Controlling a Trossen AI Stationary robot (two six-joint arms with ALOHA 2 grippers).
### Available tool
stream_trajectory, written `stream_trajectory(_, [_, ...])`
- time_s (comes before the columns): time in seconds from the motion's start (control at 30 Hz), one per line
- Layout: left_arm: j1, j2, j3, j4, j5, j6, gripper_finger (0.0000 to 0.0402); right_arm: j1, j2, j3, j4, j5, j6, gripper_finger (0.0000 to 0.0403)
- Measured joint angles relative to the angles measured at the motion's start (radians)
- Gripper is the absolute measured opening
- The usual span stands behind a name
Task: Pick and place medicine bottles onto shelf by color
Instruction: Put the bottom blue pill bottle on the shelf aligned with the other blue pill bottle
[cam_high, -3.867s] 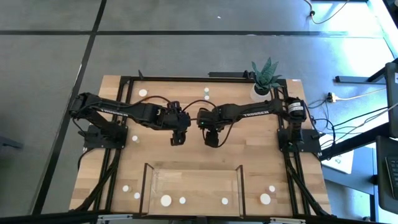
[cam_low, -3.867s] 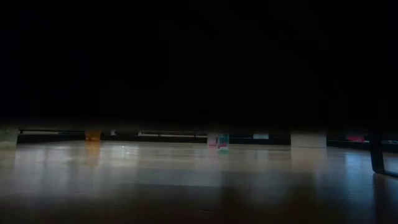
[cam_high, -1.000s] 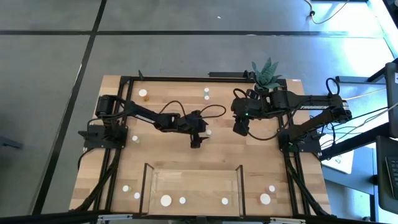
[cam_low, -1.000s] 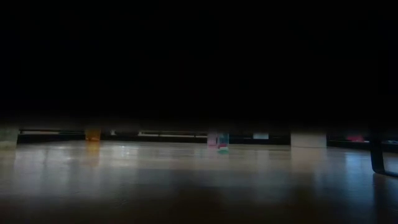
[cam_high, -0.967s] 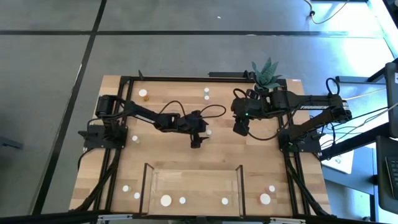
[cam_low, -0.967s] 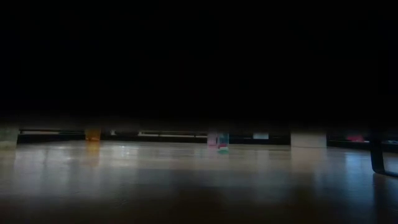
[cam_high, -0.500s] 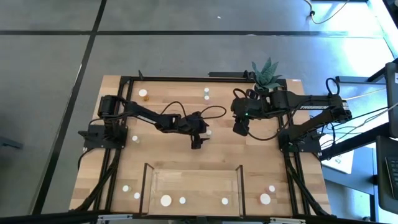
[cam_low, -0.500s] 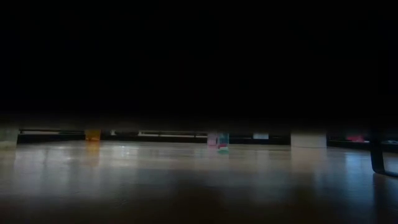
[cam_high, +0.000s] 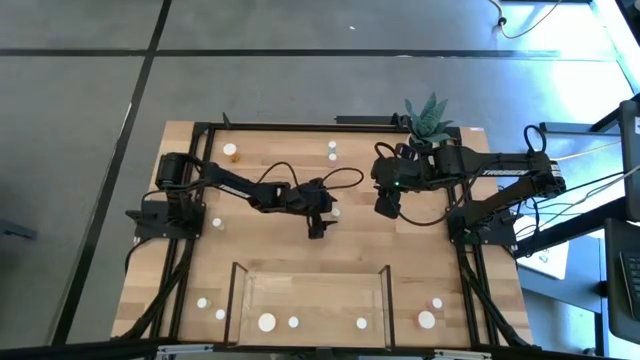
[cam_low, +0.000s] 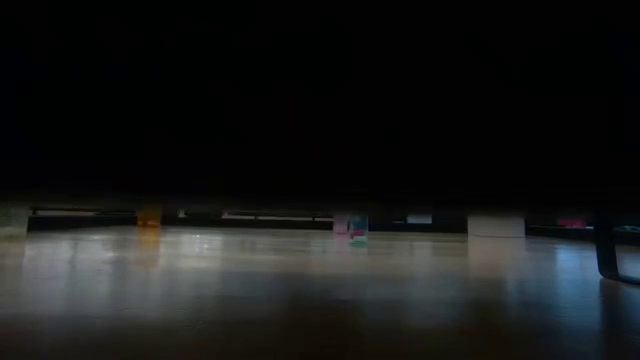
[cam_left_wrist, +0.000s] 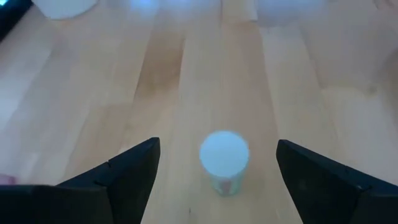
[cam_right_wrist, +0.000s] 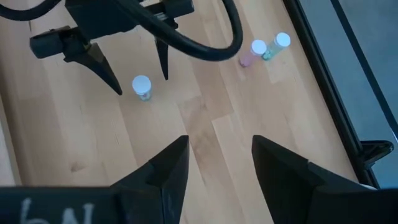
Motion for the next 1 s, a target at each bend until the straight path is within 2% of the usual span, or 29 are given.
stream_trajectory(0.23, [0.0, 0.028, -0.001, -0.019, 0.051, -0.026, 0.0316, 0.0, 0.0, 0.0, 0.001, 0.0, 0.0, 0.0177])
stream_trajectory(0.67, [-0.006, 0.06, 0.0, 0.063, 0.019, -0.024, 0.0313, 0.0, 0.0, 0.0, 0.003, 0.0, 0.003, 0.0177])
stream_trajectory(1.0, [-0.006, 0.06, 0.0, 0.06, 0.019, -0.022, 0.0264, 0.0, 0.0, 0.0, 0.003, -0.001, 0.003, 0.0177])
